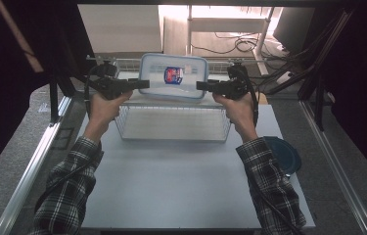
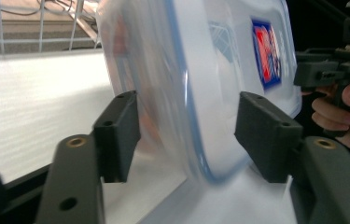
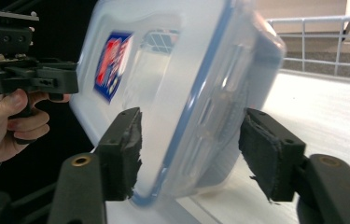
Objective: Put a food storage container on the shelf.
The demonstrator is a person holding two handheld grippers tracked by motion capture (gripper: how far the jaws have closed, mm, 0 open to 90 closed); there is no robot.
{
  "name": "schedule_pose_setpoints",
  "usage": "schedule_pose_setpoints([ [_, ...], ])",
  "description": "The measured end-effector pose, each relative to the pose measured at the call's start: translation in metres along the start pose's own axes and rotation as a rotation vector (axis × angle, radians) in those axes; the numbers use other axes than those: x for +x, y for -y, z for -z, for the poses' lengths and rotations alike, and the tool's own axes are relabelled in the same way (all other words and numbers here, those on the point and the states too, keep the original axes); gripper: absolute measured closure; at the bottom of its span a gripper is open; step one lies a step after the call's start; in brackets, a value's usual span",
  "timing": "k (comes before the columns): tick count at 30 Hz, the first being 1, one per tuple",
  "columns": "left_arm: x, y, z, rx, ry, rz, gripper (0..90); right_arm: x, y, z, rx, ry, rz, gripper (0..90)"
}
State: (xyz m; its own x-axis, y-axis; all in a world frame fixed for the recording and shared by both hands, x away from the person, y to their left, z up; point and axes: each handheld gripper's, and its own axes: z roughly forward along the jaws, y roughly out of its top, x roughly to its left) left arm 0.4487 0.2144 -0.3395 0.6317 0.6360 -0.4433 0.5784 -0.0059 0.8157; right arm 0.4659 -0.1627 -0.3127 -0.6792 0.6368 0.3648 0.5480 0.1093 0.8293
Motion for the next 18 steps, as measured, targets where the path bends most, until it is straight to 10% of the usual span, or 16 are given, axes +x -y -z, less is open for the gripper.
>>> schedule_pose_setpoints([
  [7, -0.001, -0.001, 0.000, 0.001, -0.003, 0.009, 40.0, -0.001, 0.000, -0.002, 0.005, 0.005, -0.005, 33.9],
  [12, -0.006, 0.002, -0.006, 0.073, -0.148, -0.067, 33.2, 0.000, 0.000, -0.008, 0.017, 0.045, -0.024, 22.7],
  [18, -0.004, 0.000, -0.009, 0.020, -0.094, -0.041, 31.4, -0.004, -0.001, -0.011, 0.015, 0.034, -0.068, 20.6],
])
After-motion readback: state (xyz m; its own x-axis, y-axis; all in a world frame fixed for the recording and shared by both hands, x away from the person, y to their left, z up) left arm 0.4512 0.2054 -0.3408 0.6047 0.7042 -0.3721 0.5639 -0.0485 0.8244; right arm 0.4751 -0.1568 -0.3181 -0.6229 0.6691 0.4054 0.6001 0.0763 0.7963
